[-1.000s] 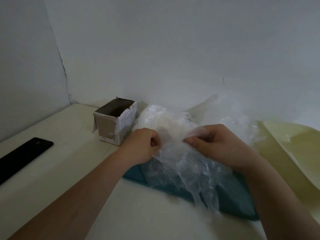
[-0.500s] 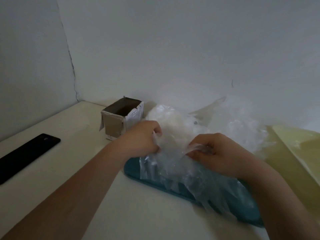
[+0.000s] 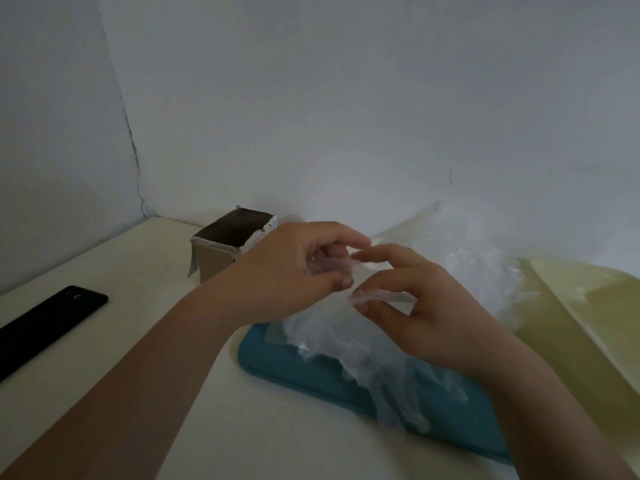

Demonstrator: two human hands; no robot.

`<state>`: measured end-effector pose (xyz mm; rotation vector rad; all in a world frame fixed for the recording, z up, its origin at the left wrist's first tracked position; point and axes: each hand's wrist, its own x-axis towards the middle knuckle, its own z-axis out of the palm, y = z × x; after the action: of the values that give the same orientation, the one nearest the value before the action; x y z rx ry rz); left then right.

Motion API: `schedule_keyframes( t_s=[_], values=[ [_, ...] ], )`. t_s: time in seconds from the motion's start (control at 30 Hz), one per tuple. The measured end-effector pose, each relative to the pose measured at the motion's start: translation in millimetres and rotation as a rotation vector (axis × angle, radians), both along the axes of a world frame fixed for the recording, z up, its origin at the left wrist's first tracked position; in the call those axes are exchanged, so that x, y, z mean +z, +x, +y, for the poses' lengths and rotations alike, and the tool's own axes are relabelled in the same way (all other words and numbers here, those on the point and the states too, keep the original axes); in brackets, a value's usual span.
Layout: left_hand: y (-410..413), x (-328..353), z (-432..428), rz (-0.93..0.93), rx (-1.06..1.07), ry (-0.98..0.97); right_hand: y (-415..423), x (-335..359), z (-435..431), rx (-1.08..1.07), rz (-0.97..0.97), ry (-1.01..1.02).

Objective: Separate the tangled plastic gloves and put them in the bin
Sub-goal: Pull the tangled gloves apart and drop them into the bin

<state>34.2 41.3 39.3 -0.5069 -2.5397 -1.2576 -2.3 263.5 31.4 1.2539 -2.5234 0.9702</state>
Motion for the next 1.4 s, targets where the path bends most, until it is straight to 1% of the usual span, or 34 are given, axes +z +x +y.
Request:
schedule_keyframes(
  t_s=[0.07, 0.1, 0.13, 0.2, 0.23, 0.27, 0.3, 0.33, 0.4, 0.47, 0.5, 0.57, 0.63, 0.7, 0.77, 0.83, 0.9, 0.97, 1.07, 1.27, 1.4],
  values=[
    [0, 0, 3, 0.054, -0.003, 0.118, -1, -2, 0, 0.007, -0.011, -0.075],
    [-2, -1, 1, 0.052, 0.021, 0.179, -2, -2, 1, -0.011, -0.051, -0.123],
    [-4, -2, -3, 0.011, 0.046, 0.216, -3, -3, 2, -0.042, -0.093, -0.165],
    [-8, -6, -15, -0.181, 0.067, 0.177, -8, -5, 3, -0.128, -0.151, -0.222],
    [-9, -9, -20, -0.294, 0.051, 0.159, -11, -7, 5, -0.177, -0.185, -0.239],
    [-10, -13, -22, -0.365, 0.032, 0.156, -13, -7, 6, -0.216, -0.227, -0.260],
    [-12, -15, -22, -0.375, 0.030, 0.183, -15, -7, 6, -0.239, -0.272, -0.289],
    [-14, -17, -19, -0.344, 0.054, 0.254, -15, -6, 7, -0.245, -0.325, -0.334],
    [-16, -19, -14, -0.281, 0.098, 0.436, -14, -5, 7, -0.257, -0.442, -0.454],
    [-19, -21, -10, -0.296, 0.078, 0.591, -13, -4, 6, -0.293, -0.523, -0.543],
    [-19, -23, -6, -0.335, 0.049, 0.628, -14, -5, 6, -0.314, -0.538, -0.566],
    [-18, -29, 4, -0.415, -0.009, 0.641, -15, -6, 5, -0.330, -0.561, -0.585],
    [-18, -33, 12, -0.465, -0.025, 0.652, -14, -4, 4, -0.313, -0.608, -0.606],
    [-16, -30, 17, -0.497, -0.020, 0.723, -12, -2, 3, -0.294, -0.642, -0.623],
    [-13, -23, 19, -0.512, -0.028, 0.791, -12, 1, 5, -0.324, -0.599, -0.624],
    [-7, -16, 23, -0.513, -0.047, 0.829, -11, 5, 11, -0.388, -0.496, -0.626],
    [0, -11, 30, -0.517, -0.080, 0.874, -8, 13, 21, -0.441, -0.433, -0.667],
    [5, -9, 35, -0.524, -0.097, 0.882, -7, 20, 31, -0.470, -0.407, -0.707],
    [9, 0, 50, -0.504, -0.075, 0.841, 1, 35, 54, -0.461, -0.386, -0.771],
    [11, 29, 101, -0.520, -0.067, 0.815, 23, 76, 115, -0.438, -0.378, -0.738],
    [5, 44, 138, -0.534, -0.059, 0.878, 18, 89, 176, -0.608, -0.243, -0.686]
  ],
)
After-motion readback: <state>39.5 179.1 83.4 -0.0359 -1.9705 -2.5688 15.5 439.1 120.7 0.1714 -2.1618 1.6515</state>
